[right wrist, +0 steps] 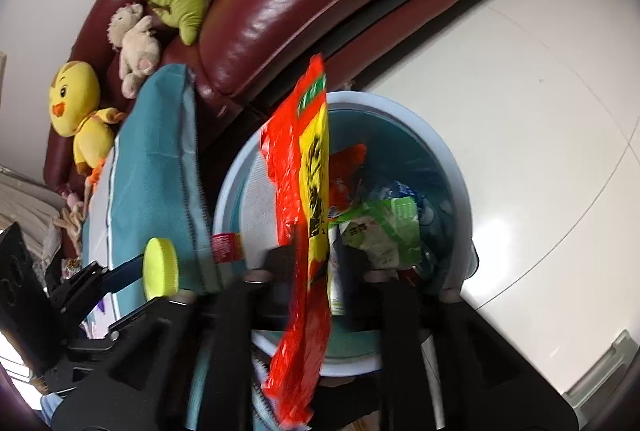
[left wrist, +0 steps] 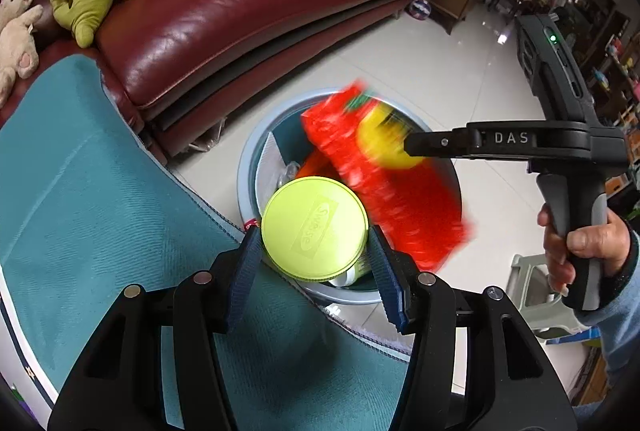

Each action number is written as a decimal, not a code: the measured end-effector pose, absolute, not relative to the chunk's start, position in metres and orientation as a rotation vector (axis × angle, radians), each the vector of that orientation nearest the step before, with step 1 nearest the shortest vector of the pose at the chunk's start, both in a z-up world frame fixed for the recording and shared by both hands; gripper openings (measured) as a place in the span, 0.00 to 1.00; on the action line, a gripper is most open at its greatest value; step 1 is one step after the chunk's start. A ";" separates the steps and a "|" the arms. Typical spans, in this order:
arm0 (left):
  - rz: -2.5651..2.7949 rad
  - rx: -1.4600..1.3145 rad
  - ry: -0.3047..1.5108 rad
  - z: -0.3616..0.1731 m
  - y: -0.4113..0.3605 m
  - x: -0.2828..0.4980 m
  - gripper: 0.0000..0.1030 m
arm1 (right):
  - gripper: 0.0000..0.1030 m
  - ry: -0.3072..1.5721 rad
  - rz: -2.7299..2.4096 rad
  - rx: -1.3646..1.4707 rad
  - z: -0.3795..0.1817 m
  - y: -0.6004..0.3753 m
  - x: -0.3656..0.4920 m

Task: Collect trash
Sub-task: 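Carry yellow lid in left tool and red bag in right tool over bin, then open right tool to drop red bag while left tool drops yellow lid into bin, then move both open tools back over table toward white lid and purple egg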

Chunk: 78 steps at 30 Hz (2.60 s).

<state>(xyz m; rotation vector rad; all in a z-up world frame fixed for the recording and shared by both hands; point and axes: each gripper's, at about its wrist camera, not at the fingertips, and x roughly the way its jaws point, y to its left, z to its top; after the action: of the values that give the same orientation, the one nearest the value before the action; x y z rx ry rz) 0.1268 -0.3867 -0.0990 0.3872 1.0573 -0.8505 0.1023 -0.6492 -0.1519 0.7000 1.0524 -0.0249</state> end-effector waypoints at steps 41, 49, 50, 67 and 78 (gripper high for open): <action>-0.941 0.345 1.080 -0.111 -0.411 0.140 0.68 | 0.75 1.091 -0.241 0.542 -0.109 -0.654 0.075; -0.881 0.313 1.058 -0.099 -0.387 0.142 0.92 | 0.83 1.128 -0.233 0.521 -0.106 -0.640 0.079; -0.874 0.311 1.055 -0.098 -0.383 0.142 0.93 | 0.83 1.131 -0.231 0.523 -0.105 -0.638 0.080; -0.770 0.220 1.026 -0.071 -0.277 0.130 0.96 | 0.83 1.158 -0.164 0.432 -0.072 -0.554 0.080; -0.658 0.142 0.972 -0.054 -0.163 0.110 0.96 | 0.83 1.182 -0.058 0.390 -0.071 -0.459 0.078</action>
<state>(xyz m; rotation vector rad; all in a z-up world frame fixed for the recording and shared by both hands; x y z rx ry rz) 0.1099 -0.1633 -0.0540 0.1423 0.9723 -0.6581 0.0783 -0.4587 -0.0706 0.3900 1.1822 -0.0576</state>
